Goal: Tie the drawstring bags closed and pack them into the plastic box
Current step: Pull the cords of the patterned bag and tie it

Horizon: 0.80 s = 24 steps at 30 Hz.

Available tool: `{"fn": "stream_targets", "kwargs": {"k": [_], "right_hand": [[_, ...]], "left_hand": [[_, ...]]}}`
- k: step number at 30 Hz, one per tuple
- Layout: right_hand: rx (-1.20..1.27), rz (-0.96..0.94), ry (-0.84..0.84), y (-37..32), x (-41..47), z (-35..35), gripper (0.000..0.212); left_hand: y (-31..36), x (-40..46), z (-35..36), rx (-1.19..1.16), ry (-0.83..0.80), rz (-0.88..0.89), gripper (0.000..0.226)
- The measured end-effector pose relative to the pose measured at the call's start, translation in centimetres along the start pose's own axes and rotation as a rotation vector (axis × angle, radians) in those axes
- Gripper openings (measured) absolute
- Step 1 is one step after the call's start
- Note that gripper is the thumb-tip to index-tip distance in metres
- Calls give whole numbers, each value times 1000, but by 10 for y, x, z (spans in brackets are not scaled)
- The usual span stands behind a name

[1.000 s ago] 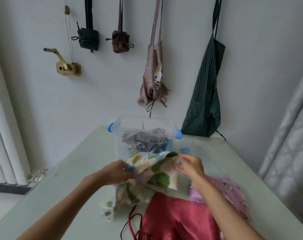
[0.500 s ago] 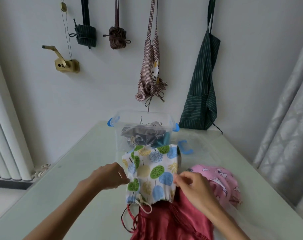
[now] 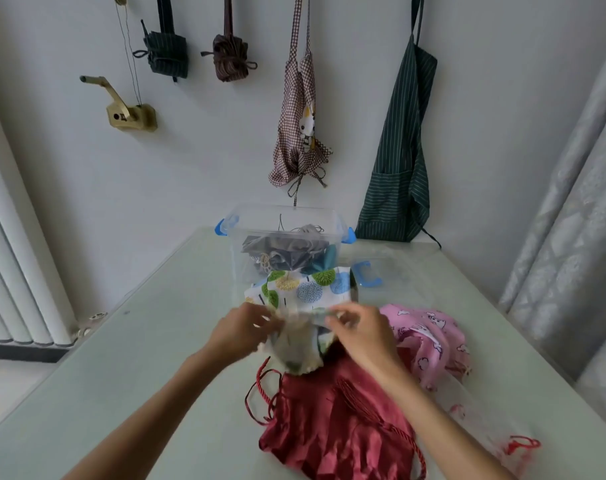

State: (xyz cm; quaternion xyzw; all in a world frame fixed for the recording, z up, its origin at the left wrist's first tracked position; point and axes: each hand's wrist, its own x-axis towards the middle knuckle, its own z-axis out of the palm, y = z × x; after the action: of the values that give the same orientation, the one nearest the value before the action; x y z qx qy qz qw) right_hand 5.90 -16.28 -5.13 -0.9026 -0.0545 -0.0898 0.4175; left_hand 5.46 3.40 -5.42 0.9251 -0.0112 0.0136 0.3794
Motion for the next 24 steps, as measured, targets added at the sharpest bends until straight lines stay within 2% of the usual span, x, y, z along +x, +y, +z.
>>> {"fn": "stream_targets", "kwargs": {"k": [2,4,5,8,11,13,15,20,24], "right_hand": [[315,144,68,-4,15,-11,29],[507,272,74,-6,19,-18,31],[525,310,51,-8,18,-20,28],[379,340,-103,-8,4,-18,24],[188,325,-440,-12,-12,-9,23],[184,352,-565,-14,-17,2,43],[226,356,-527,-13,-15,13,49],[147,285,-455,-12,-2,23,10],[421,325,-348,-9,6,7,16]], "left_hand": [[8,0,-13,-497,-20,-122,23],[13,0,-21,-694,-29,-157,26],[12,1,-23,-739,-23,-152,27],[13,2,-24,-844,5,-158,25],[13,3,-24,-950,18,-175,25],[13,5,-25,-999,31,-181,24],[14,5,-26,-1021,45,-177,21],[11,6,-30,-1024,74,-144,18],[5,4,-34,-1010,116,-179,21]]}}
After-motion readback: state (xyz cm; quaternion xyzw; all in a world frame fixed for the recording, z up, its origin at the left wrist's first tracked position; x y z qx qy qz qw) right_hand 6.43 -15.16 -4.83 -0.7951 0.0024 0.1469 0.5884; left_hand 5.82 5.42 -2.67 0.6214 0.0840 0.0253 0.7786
